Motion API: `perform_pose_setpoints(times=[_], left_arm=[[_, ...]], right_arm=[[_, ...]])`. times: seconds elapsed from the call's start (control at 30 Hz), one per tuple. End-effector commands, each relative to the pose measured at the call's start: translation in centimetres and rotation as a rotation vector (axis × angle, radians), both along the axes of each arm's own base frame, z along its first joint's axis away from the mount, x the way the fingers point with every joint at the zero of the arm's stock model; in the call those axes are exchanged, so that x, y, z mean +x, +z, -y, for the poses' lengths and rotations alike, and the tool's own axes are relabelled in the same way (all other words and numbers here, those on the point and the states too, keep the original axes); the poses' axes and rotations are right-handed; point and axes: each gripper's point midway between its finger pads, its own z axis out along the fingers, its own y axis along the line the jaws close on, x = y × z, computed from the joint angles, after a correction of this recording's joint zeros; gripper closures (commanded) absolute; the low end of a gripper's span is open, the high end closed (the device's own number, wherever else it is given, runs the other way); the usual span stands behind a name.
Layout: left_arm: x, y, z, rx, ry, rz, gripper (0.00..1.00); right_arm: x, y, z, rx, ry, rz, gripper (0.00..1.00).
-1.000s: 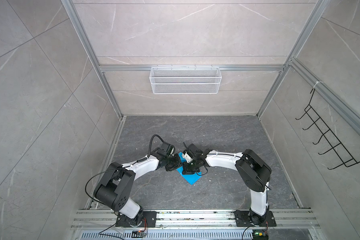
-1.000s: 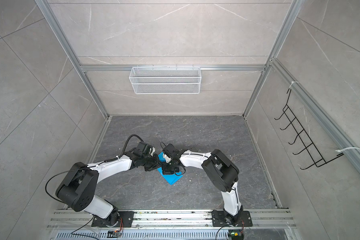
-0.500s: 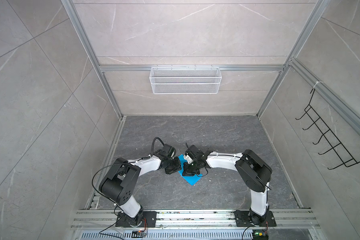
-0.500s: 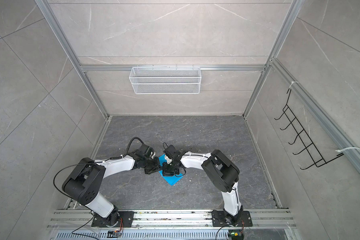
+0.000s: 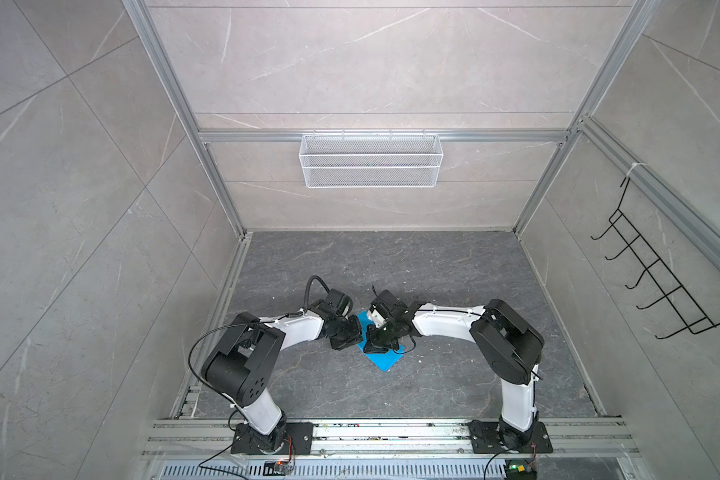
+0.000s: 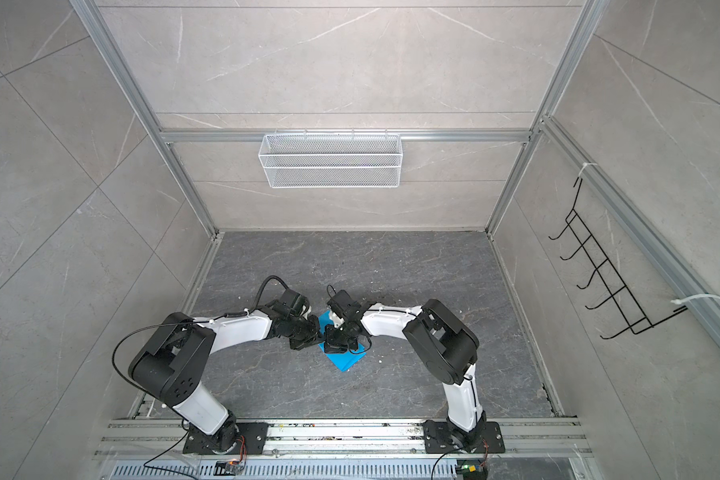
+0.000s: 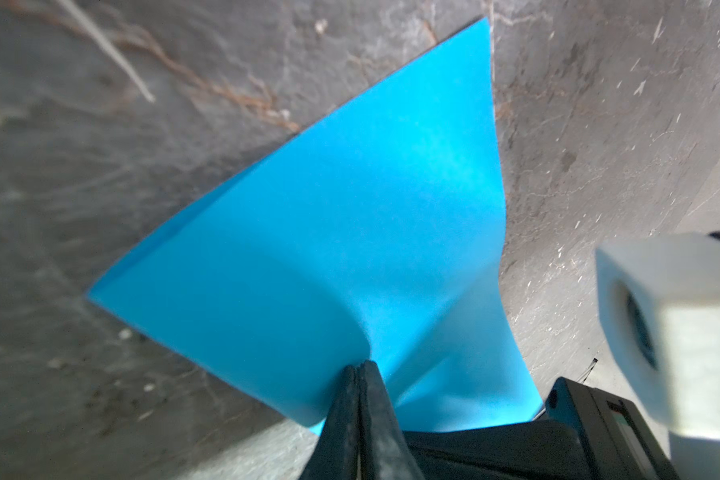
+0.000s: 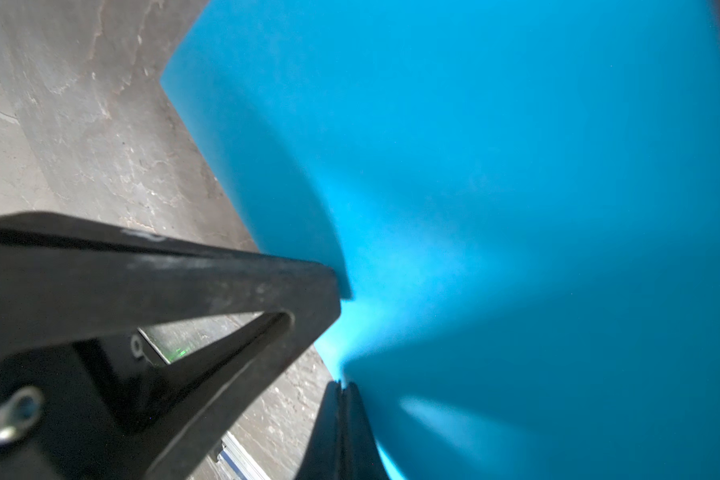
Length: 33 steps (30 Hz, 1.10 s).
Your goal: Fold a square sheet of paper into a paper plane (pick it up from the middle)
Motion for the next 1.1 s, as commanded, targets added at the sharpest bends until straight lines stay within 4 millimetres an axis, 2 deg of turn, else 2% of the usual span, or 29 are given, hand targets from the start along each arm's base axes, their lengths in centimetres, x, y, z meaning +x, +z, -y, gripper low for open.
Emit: perform_pose_setpoints(times=[0.0,0.13,0.47,1.07], left_arm=[[-0.5,-1.1,-0.7,0.047,-0.002,-0.012,0.9],[-0.5,-1.1,-0.9,0.056,0.0,-0.012,0.9],[-0.5,-1.4,-1.2,0.076,0.006,-0.015,0.9],[-0.6,-1.6,-1.5,0.091,0.01,-0.018,0.9]], right_arm=[[-1.3,-0.1,0.9,-0.031,0.015,-0.037,0.94],[-2.2,-0.7,1.7,-0.061,0.023,-0.057,0.94],[-3.9,-0.2,2.9,-0.08,0.043,-0.068,0.94],[-6.9,-1.4,5.7,-0.155,0.049,-0.106,0.94]])
